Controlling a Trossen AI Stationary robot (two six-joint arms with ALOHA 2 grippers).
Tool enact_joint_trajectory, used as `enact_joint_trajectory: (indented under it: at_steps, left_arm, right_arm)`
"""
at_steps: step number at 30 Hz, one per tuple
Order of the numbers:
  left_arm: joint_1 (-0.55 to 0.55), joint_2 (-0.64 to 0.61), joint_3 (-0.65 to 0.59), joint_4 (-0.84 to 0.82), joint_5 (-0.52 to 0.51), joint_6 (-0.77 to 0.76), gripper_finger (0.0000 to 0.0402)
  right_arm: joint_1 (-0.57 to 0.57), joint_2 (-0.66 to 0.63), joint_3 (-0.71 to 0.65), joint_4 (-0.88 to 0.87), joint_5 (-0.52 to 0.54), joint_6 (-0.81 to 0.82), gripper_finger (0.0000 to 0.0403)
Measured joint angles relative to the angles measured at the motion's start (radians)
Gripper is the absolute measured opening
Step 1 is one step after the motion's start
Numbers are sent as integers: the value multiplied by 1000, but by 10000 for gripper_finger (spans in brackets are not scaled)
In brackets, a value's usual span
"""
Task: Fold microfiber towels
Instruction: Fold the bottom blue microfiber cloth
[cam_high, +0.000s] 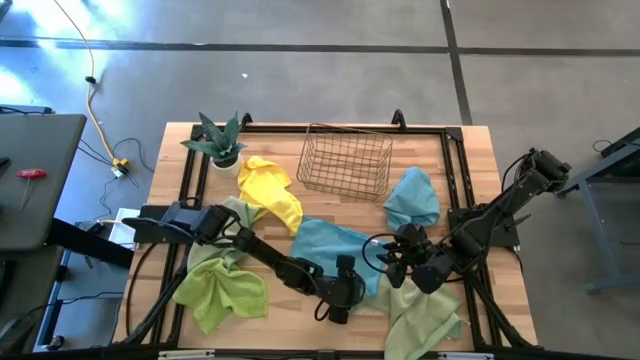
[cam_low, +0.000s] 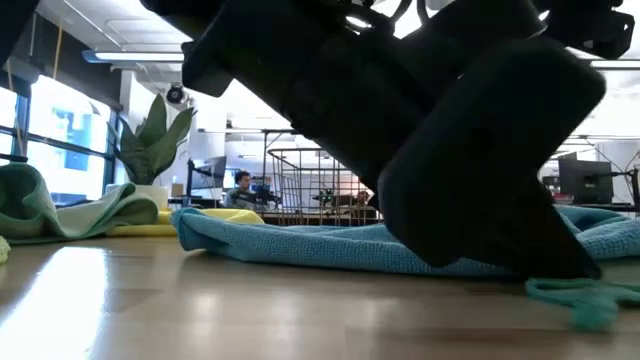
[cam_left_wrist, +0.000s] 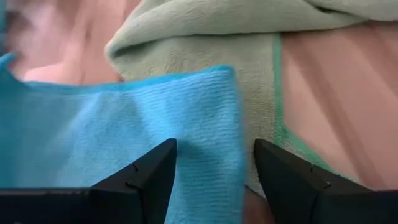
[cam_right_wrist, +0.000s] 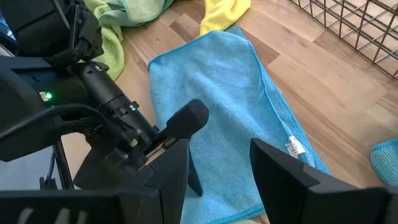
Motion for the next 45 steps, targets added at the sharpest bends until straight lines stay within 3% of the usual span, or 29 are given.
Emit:
enact_joint_trajectory:
  at_steps: [6, 24, 31, 37, 45]
  left_arm:
    - [1, 0, -1, 88, -11, -2, 194]
    - [2, 6, -1, 87, -50, 9, 185]
    - [6, 13, -1, 83, -23, 9, 121]
    - [7, 13, -1, 88, 68, 2, 17]
    - [4, -1, -1, 115, 145, -161, 3]
  right_arm:
    - [0, 0, 0, 0, 25, 8, 165]
    - [0, 0, 0, 0, 29, 8, 165]
    - [0, 0, 0, 0, 32, 8, 165]
    - [0, 0, 0, 0, 32, 8, 165]
    - [0, 0, 0, -9, 32, 8, 165]
